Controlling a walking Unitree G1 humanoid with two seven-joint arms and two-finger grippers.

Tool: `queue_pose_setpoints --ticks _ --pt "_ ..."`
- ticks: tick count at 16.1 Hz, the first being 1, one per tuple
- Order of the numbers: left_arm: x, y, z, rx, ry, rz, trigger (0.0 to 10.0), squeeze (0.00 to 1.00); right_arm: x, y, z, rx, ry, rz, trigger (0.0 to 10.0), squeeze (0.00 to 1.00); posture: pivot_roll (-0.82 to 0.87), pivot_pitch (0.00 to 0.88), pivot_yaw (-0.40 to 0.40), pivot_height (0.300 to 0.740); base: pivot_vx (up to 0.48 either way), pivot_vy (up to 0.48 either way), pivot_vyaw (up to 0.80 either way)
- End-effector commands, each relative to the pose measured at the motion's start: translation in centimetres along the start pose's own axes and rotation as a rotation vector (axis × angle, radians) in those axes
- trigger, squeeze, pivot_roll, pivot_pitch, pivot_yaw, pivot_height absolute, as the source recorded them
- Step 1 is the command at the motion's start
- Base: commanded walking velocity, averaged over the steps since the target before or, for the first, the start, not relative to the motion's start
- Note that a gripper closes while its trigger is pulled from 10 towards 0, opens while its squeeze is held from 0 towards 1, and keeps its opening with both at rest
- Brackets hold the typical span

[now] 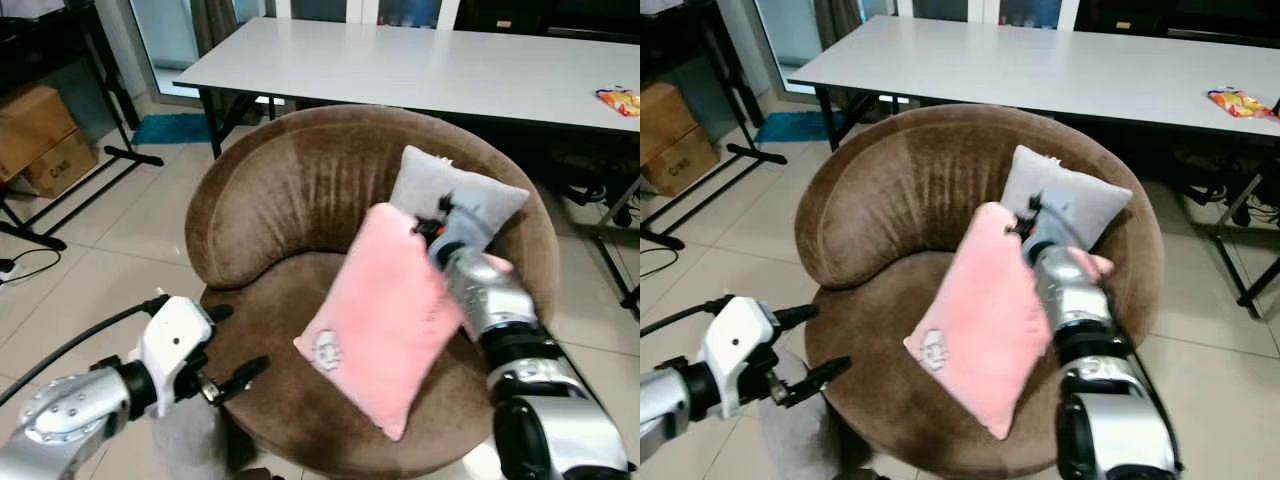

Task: Move the pillow to the sofa from floor

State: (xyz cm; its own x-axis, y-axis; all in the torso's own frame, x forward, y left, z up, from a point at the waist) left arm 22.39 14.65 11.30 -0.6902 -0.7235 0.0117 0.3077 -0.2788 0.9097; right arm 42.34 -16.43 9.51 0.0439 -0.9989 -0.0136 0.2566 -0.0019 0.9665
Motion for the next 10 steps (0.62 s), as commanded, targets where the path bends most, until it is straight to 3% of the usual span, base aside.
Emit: queue_pose_setpoints --ticks 1,2,5,6,8,10 --pt "-0.2 0.5 -0.4 0.022 0.018 -0.019 10.0 0.00 0.8 1.2 0.5 0.057 -0.012 0.019 10.0 1.00 0.03 0.000 0.028 0.740 0.000 0.000 0.00" --pt "-0.8 1.3 -0.8 0.082 0.093 -0.022 10.0 0.00 2.8 3.1 2.0 0.167 -0.104 0.094 10.0 0.00 0.02 0.000 0.029 0.740 0.000 0.000 0.00" --pt "-3.0 1.8 -0.9 0.143 0.316 -0.018 10.0 0.00 1.2 4.1 6.0 0.230 0.001 0.061 10.0 0.00 0.00 0.000 0.007 0.740 0.000 0.000 0.00" --pt "-3.3 1.9 -0.8 0.149 0.344 -0.020 10.0 0.00 0.9 4.1 6.6 0.233 0.008 0.059 10.0 0.00 0.00 0.000 0.005 0.740 0.000 0.000 0.00" --pt "-3.8 2.0 -0.2 0.185 0.422 0.014 10.0 0.00 -1.0 3.2 9.6 0.221 0.018 0.025 10.0 0.00 0.00 0.000 -0.014 0.740 0.000 0.000 0.00" --pt "-4.2 1.9 0.0 0.196 0.471 0.025 10.0 0.00 -3.1 2.9 11.4 0.240 0.083 -0.002 10.0 0.00 0.00 0.000 -0.018 0.740 0.000 0.330 0.00"
Point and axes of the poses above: a point about 5 cm out from each wrist's last joint towards the gripper, its own z axis pointing back from the gripper into the wrist, its own y axis along the axis of the wrist's last joint, x = y × z, the point moved 6 cm from there along -z, pointing out of the wrist towards the gripper, and after that the axes turned 9 degrees about z, right-handed, at the moved point
